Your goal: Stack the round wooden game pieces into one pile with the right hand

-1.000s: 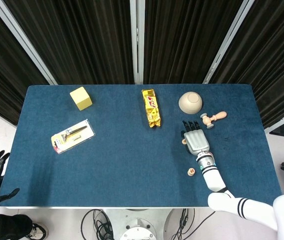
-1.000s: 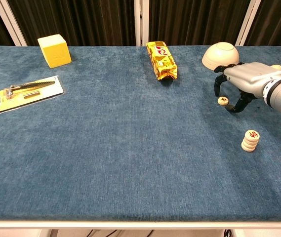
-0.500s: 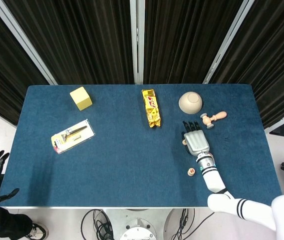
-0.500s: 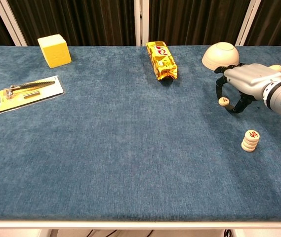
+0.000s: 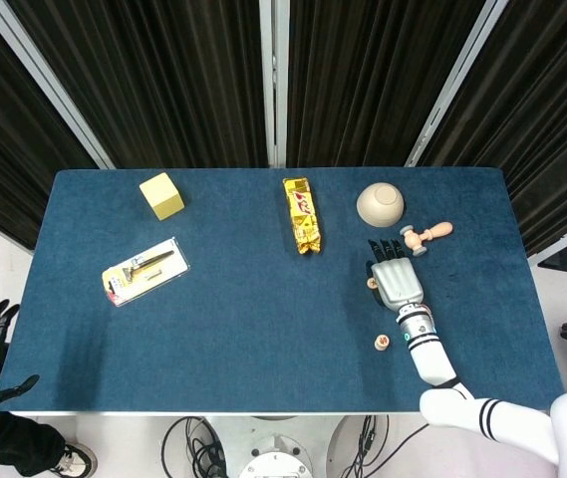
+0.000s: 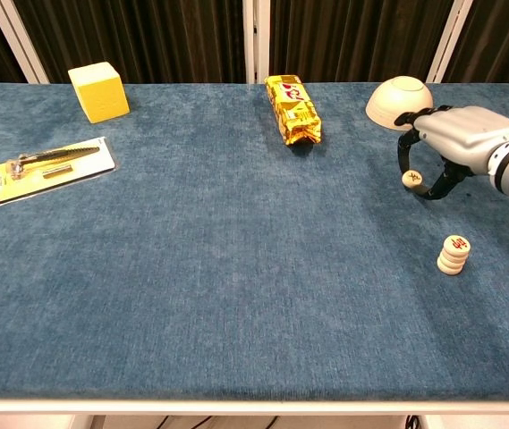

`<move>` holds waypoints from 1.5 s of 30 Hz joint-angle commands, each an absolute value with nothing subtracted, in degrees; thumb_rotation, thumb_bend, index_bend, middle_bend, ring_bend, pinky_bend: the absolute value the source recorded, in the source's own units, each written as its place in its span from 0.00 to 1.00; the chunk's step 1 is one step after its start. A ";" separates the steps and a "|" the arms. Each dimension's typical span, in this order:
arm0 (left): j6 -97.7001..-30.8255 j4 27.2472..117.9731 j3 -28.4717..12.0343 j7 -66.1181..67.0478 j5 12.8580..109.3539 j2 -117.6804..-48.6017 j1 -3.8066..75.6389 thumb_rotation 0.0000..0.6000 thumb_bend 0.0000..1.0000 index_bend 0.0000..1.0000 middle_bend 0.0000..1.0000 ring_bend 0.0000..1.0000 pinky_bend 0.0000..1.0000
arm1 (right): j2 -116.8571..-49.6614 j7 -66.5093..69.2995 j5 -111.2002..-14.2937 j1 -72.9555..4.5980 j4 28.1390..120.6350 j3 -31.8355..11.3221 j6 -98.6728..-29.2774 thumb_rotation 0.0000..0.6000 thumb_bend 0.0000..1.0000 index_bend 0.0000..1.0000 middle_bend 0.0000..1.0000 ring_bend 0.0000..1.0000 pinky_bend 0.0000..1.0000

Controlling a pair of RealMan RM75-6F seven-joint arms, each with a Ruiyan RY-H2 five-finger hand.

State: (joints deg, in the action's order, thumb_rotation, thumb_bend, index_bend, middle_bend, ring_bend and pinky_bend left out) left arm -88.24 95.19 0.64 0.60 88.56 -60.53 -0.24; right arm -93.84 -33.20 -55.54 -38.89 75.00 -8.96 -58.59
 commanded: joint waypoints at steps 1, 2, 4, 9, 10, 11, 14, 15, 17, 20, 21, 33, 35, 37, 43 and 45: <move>-88.23 95.22 0.67 0.66 88.59 -60.52 -0.23 1.00 0.08 0.03 0.00 0.00 0.00 | -91.11 -32.23 -57.57 -37.87 78.74 -8.62 -60.14 1.00 0.29 0.52 0.07 0.00 0.00; -88.21 95.24 0.67 0.73 88.59 -60.53 -0.23 1.00 0.08 0.03 0.00 0.00 0.00 | -89.88 -31.97 -58.39 -37.46 80.48 -8.34 -60.65 1.00 0.29 0.52 0.07 0.00 0.00; -88.16 95.29 0.69 0.84 88.59 -60.54 -0.21 1.00 0.08 0.03 0.00 0.00 0.00 | -87.78 -31.53 -59.72 -36.86 83.39 -7.79 -61.18 1.00 0.29 0.52 0.08 0.00 0.00; -88.04 95.56 0.75 1.51 88.61 -60.65 -0.17 1.00 0.08 0.03 0.00 0.00 0.00 | -81.38 -31.84 -63.02 -35.44 91.71 -5.92 -62.26 1.00 0.29 0.52 0.09 0.00 0.00; -88.01 95.63 0.77 1.65 88.61 -60.66 -0.17 1.00 0.08 0.03 0.00 0.00 0.00 | -80.33 -32.21 -63.44 -35.24 93.02 -5.55 -62.41 1.00 0.29 0.52 0.09 0.00 0.00; -87.98 95.70 0.79 1.82 88.60 -60.68 -0.17 1.00 0.08 0.03 0.00 0.00 0.00 | -79.03 -32.67 -63.85 -34.98 94.70 -5.10 -62.57 1.00 0.29 0.52 0.09 0.00 0.00; -87.95 95.84 0.80 2.10 88.62 -60.71 -0.14 1.00 0.08 0.03 0.00 0.00 0.00 | -76.08 -33.55 -64.84 -34.40 98.47 -3.82 -62.55 1.00 0.29 0.52 0.09 0.00 0.00; -87.92 95.87 0.80 2.12 88.60 -60.72 -0.14 1.00 0.08 0.03 0.00 0.00 0.00 | -75.29 -33.76 -65.11 -34.27 99.48 -3.40 -62.40 1.00 0.29 0.52 0.09 0.00 0.00; -87.83 95.89 0.81 2.18 88.56 -60.72 -0.10 1.00 0.08 0.03 0.00 0.00 0.00 | -73.67 -34.15 -65.78 -34.05 101.50 -2.32 -61.76 1.00 0.29 0.52 0.09 0.00 0.00; -87.86 95.92 0.83 2.21 88.65 -60.72 -0.09 1.00 0.08 0.03 0.00 0.00 0.00 | -71.97 -34.73 -66.30 -33.95 103.69 -0.95 -60.59 1.00 0.29 0.52 0.09 0.00 0.00; -87.91 95.91 0.84 2.20 88.71 -60.72 -0.11 1.00 0.08 0.03 0.00 0.00 0.00 | -71.68 -34.83 -66.32 -33.93 104.18 -0.67 -60.31 1.00 0.29 0.52 0.09 0.00 0.00; -88.40 95.78 0.85 1.61 88.97 -60.57 -0.29 1.00 0.08 0.03 0.00 0.00 0.00 | -71.96 -37.15 -66.66 -33.30 106.07 1.75 -59.74 1.00 0.28 0.53 0.10 0.00 0.00; -88.38 95.79 0.87 1.57 89.00 -60.55 -0.28 1.00 0.08 0.03 0.00 0.00 0.00 | -72.16 -37.27 -66.73 -33.18 106.14 1.95 -59.75 1.00 0.28 0.53 0.10 0.00 0.00; -88.46 95.82 0.87 1.57 89.05 -60.54 -0.30 1.00 0.08 0.03 0.00 0.00 0.00 | -72.26 -37.43 -66.85 -33.10 106.15 2.17 -59.70 1.00 0.28 0.54 0.10 0.00 0.00; -88.53 95.87 0.90 1.57 89.10 -60.50 -0.35 1.00 0.08 0.03 0.00 0.00 0.00 | -72.35 -38.11 -66.99 -32.86 106.23 2.57 -59.87 1.00 0.28 0.54 0.10 0.00 0.00; -88.54 95.90 0.91 1.63 89.15 -60.52 -0.34 1.00 0.08 0.03 0.00 0.00 0.00 | -72.37 -38.34 -67.03 -32.74 106.27 2.72 -59.97 1.00 0.28 0.54 0.10 0.00 0.00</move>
State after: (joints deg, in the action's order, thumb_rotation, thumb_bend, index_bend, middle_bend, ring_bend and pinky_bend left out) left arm -88.54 95.90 0.91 1.63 89.15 -60.52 -0.35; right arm -72.36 -38.31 -67.02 -32.76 106.25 2.70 -59.94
